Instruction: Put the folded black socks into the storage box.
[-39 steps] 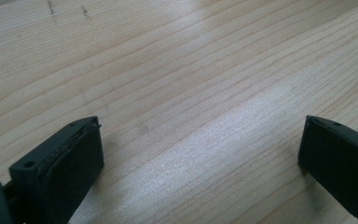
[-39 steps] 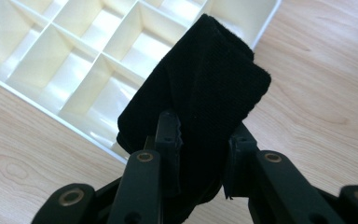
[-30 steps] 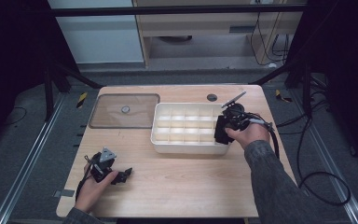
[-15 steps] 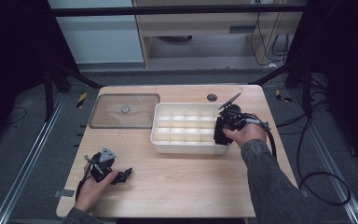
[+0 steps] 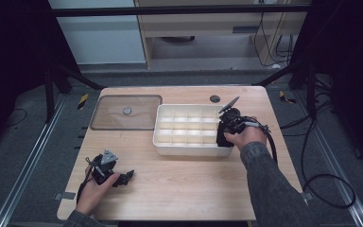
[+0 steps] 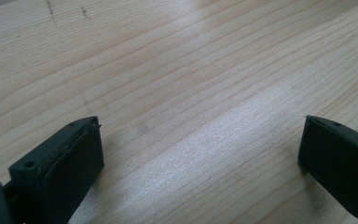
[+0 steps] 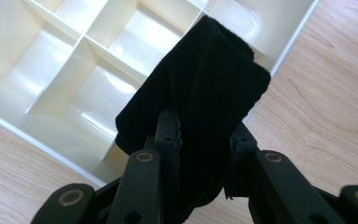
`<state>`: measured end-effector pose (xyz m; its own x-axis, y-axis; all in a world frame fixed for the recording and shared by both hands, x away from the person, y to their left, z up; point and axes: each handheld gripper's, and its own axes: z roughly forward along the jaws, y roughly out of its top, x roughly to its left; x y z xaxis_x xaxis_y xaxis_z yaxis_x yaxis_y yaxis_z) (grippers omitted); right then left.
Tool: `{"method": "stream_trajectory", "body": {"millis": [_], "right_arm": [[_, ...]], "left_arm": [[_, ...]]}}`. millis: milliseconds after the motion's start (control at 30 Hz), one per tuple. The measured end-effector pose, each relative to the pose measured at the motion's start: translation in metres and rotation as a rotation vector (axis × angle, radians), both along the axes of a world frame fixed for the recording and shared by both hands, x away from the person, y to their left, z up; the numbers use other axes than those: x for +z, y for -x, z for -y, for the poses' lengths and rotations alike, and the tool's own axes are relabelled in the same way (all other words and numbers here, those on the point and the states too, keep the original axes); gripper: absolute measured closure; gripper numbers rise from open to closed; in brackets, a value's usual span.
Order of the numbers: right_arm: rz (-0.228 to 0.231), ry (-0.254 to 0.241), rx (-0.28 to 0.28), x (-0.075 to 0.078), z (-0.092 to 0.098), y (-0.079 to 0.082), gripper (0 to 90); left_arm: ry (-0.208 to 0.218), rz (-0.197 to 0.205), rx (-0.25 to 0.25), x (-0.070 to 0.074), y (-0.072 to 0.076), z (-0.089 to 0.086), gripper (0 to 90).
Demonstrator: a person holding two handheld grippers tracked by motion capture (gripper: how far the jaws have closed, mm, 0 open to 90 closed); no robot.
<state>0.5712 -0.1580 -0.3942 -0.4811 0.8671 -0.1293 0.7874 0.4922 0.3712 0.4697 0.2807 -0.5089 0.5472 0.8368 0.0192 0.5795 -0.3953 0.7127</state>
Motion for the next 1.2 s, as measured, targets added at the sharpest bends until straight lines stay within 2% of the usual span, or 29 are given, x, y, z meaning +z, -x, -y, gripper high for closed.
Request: {"method": "stream_trajectory", "body": {"millis": [767,1100,1200], "right_arm": [[-0.031,0.091,0.01,-0.017,-0.013,-0.002,72.7],[-0.028,0.153,0.021,-0.019,-0.02,-0.001,72.4],[-0.029,0.146,0.019,-0.018,-0.02,0.0,71.1]], "left_arm": [[-0.001,0.0,0.004,0.0,-0.001,0.001,0.0],[0.002,-0.001,0.004,0.0,-0.001,0.001,0.0],[0.002,-0.001,0.004,0.0,-0.001,0.001,0.0]]}}
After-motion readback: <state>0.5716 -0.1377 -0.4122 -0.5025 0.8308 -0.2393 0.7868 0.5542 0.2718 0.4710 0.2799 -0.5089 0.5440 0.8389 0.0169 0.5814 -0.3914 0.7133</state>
